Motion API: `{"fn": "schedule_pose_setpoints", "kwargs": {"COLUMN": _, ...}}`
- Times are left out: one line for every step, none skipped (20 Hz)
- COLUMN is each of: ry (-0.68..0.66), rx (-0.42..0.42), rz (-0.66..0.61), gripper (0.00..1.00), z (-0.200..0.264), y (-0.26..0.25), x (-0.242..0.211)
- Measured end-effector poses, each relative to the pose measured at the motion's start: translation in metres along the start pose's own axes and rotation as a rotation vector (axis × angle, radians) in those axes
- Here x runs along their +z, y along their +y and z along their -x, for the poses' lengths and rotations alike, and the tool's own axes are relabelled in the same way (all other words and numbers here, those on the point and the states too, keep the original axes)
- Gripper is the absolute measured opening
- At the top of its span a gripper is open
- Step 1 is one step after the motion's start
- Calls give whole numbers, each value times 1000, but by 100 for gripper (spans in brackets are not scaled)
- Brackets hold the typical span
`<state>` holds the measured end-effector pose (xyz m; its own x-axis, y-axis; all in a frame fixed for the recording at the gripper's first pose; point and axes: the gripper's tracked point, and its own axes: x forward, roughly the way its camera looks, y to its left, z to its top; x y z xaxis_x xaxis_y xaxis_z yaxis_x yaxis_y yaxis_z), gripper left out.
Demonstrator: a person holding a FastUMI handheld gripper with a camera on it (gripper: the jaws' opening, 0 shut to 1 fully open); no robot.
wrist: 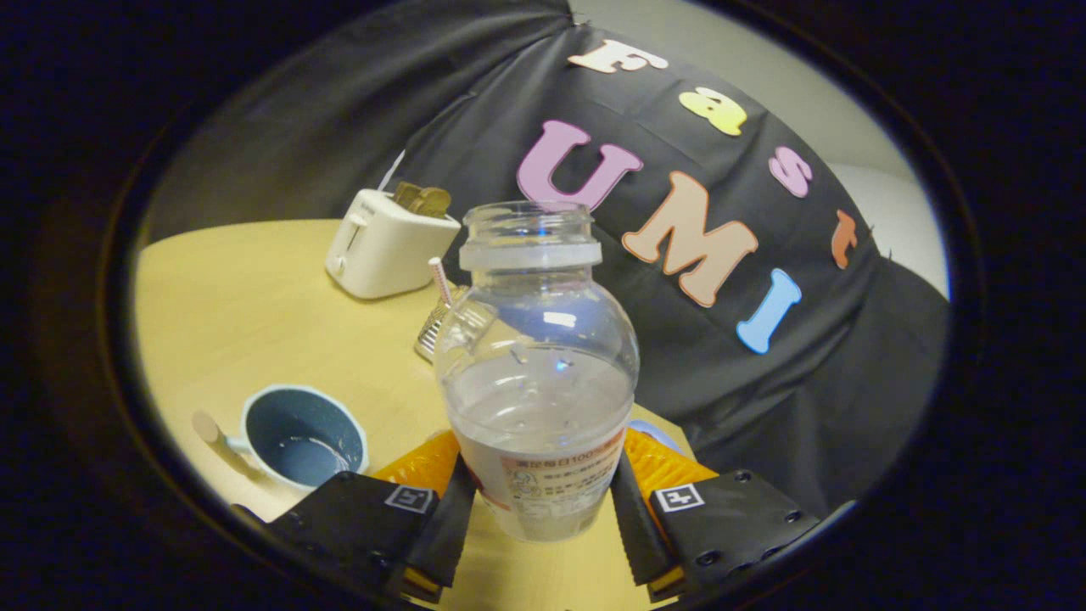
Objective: Take the bottle from table, then pour the juice into the cup, finally place the bottle on the coaster
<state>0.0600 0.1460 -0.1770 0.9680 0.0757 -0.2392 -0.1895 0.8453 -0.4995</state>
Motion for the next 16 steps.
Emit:
{"fn": "schedule_pose_setpoints", "kwargs": {"ry": -7, "rx": 4, "rz": -53, "gripper": 79, "z": -1, "y": -1, "x": 1}}
{"fn": "schedule_pose_setpoints", "kwargs": {"ry": -19, "rx": 5, "rz": -110, "gripper": 79, "z": -1, "y": -2, "x": 3}}
{"fn": "schedule_pose_setpoints", "kwargs": {"ry": -33, "rx": 6, "rz": -167, "gripper": 79, "z": -4, "y": -4, "x": 6}}
{"fn": "schedule_pose_setpoints", "kwargs": {"ry": -47, "rx": 15, "rz": -227, "gripper": 79, "z": -8, "y": -3, "x": 9}}
{"fn": "schedule_pose_setpoints", "kwargs": {"ry": -57, "rx": 31, "rz": -288, "gripper": 79, "z": -13, "y": -2, "x": 14}}
{"fn": "schedule_pose_setpoints", "kwargs": {"ry": -66, "rx": 54, "rz": -346, "gripper": 79, "z": -19, "y": 2, "x": 17}}
{"fn": "schedule_pose_setpoints", "kwargs": {"ry": -67, "rx": 80, "rz": -394, "gripper": 79, "z": -25, "y": 9, "x": 15}}
{"fn": "schedule_pose_setpoints", "kwargs": {"ry": -60, "rx": 105, "rz": -428, "gripper": 79, "z": -32, "y": 18, "x": 13}}
{"fn": "schedule_pose_setpoints", "kwargs": {"ry": -55, "rx": 119, "rz": -450, "gripper": 79, "z": -38, "y": 23, "x": 10}}
{"fn": "schedule_pose_setpoints", "kwargs": {"ry": -46, "rx": 128, "rz": -458, "gripper": 79, "z": -45, "y": 29, "x": 7}}
{"fn": "schedule_pose_setpoints", "kwargs": {"ry": -41, "rx": 135, "rz": -462, "gripper": 79, "z": -48, "y": 35, "x": 3}}
{"fn": "schedule_pose_setpoints", "kwargs": {"ry": -42, "rx": 143, "rz": -467, "gripper": 79, "z": -55, "y": 39, "x": 2}}
{"fn": "schedule_pose_setpoints", "kwargs": {"ry": -46, "rx": 152, "rz": -478, "gripper": 79, "z": -62, "y": 43, "x": -3}}
{"fn": "schedule_pose_setpoints", "kwargs": {"ry": -51, "rx": 164, "rz": -490, "gripper": 79, "z": -67, "y": 47, "x": -5}}
{"fn": "schedule_pose_setpoints", "kwargs": {"ry": -48, "rx": 169, "rz": -496, "gripper": 79, "z": -73, "y": 51, "x": -8}}
{"fn": "schedule_pose_setpoints", "kwargs": {"ry": -40, "rx": 171, "rz": -498, "gripper": 79, "z": -79, "y": 53, "x": -12}}
